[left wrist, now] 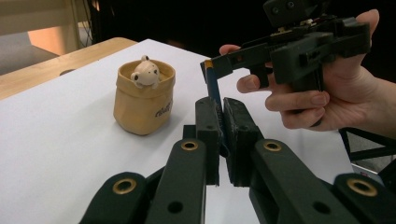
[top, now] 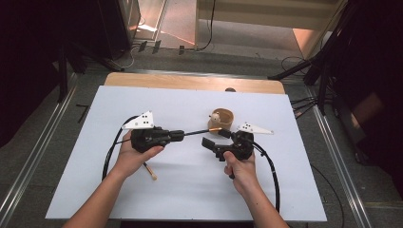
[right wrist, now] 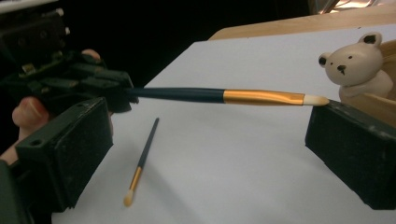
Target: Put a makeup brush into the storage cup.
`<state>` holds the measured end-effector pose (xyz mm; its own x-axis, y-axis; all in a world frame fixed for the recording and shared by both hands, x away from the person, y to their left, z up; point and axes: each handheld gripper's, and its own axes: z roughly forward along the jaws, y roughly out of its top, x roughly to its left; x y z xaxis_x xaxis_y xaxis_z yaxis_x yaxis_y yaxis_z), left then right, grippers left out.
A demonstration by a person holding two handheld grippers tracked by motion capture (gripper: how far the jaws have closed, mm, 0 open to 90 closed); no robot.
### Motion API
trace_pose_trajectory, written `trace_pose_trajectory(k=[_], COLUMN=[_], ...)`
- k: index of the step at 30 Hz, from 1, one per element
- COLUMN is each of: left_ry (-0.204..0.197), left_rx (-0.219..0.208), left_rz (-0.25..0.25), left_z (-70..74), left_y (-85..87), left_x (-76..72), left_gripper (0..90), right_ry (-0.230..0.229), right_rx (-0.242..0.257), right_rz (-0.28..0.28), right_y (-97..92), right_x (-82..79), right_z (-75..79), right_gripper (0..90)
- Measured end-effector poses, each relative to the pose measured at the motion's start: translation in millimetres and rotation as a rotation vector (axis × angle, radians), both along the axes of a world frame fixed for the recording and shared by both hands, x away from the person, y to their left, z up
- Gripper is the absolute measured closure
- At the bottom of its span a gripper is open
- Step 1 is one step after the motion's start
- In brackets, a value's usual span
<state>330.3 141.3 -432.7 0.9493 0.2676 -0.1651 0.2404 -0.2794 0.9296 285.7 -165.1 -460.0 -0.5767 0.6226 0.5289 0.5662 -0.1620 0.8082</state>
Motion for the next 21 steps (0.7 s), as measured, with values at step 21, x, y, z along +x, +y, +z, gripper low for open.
trace_pose_trajectory(k=[21], left_ry=[-0.017], left_rx=[-0.016], left_rz=[0.03], left_z=[-4.2], left_y=[-2.5], left_x=[-2.9], left_gripper=[86.3], right_ry=[0.176], right_rx=[0.261], right_rz=[-0.154], right_y=[3.1], right_x=[-0.3], right_z=[-12.1], right_gripper=[14.4])
